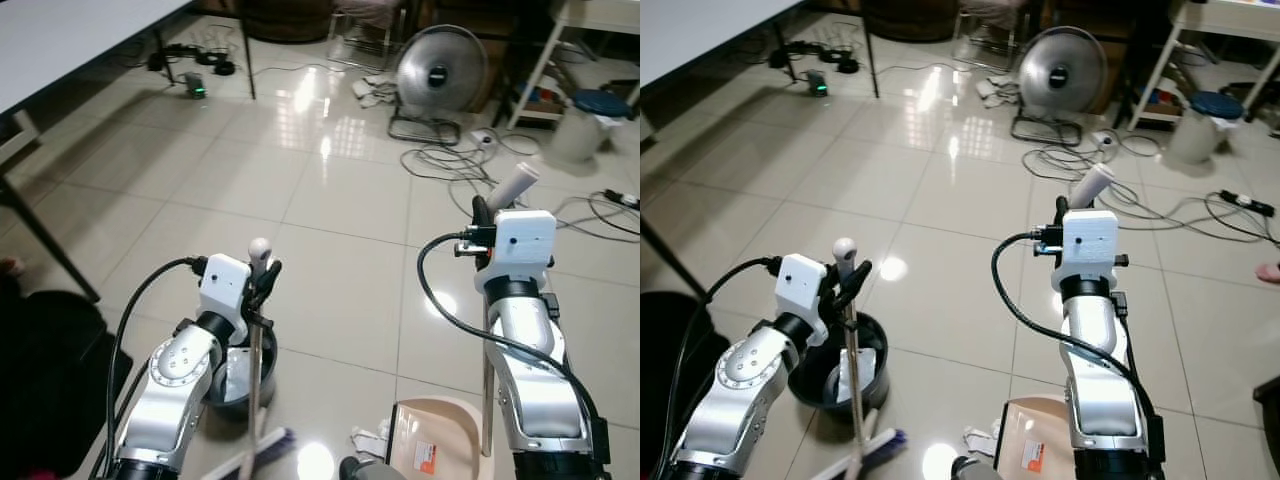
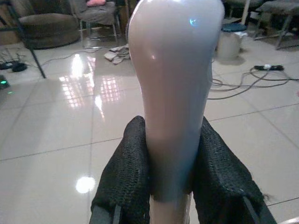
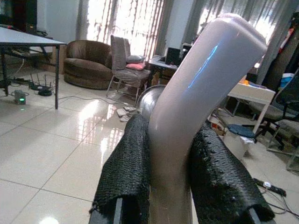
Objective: Sweep floor
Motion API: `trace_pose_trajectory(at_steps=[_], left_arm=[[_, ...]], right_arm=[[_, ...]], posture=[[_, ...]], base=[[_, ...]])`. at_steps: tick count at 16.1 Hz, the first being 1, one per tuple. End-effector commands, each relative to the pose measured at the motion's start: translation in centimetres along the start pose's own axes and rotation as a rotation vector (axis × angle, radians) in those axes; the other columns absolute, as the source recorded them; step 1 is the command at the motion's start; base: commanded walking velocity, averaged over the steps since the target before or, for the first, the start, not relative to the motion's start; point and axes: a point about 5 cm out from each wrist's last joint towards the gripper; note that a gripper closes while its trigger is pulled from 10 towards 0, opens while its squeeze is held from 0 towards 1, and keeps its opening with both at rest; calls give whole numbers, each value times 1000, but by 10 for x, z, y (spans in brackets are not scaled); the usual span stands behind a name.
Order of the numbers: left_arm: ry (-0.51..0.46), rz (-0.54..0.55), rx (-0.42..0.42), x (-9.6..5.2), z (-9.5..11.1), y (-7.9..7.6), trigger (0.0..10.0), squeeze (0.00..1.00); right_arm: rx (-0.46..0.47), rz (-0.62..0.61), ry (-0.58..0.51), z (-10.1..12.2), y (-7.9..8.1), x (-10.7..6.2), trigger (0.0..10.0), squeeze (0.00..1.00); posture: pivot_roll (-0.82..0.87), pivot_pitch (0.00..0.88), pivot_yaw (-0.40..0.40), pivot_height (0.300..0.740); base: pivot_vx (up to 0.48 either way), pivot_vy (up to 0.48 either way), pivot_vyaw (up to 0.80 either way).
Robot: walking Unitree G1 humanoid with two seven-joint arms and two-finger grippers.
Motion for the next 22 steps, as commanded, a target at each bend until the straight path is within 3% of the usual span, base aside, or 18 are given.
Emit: trace_pose_trajectory(at_steps=[1,6,8,10,16,22], left_arm=[[-55,-2,-11,3,14,-2,10000,0],[-73,24,-25,9,20,2,10000,0],[-67,33,-18,8,19,5,10000,0],[-73,43,-16,9,20,5,10000,0],[-87,50,36,4,27,11,10000,0],[-96,54,51,5,30,13,10000,0]], right_arm=[[-20,16,-54,9,-1,4,10000,0],[-257,94,-179,25,-12,11,10000,0],[-202,41,-191,31,-27,19,10000,0],[-134,7,-160,26,-29,19,10000,0],[54,-128,-69,17,-26,18,10000,0],[111,-120,-48,17,-16,14,10000,0]], posture=[[26,0,-9,740],[15,0,-4,740],[12,0,-5,740],[16,0,-10,740],[5,5,-3,740],[11,8,-12,740]], base=[[0,0,-800],[0,0,-800],[0,0,-800],[0,0,-800],[0,0,-800],[0,0,-800]])
Point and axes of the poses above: a point about 5 cm out from each wrist's last joint towards the gripper, its own x axis pointing out of the wrist towards the gripper, its own z axis along the axis of the wrist's last joint, y = z × x, and after that the axes turned 8 degrees about -x, right-handed
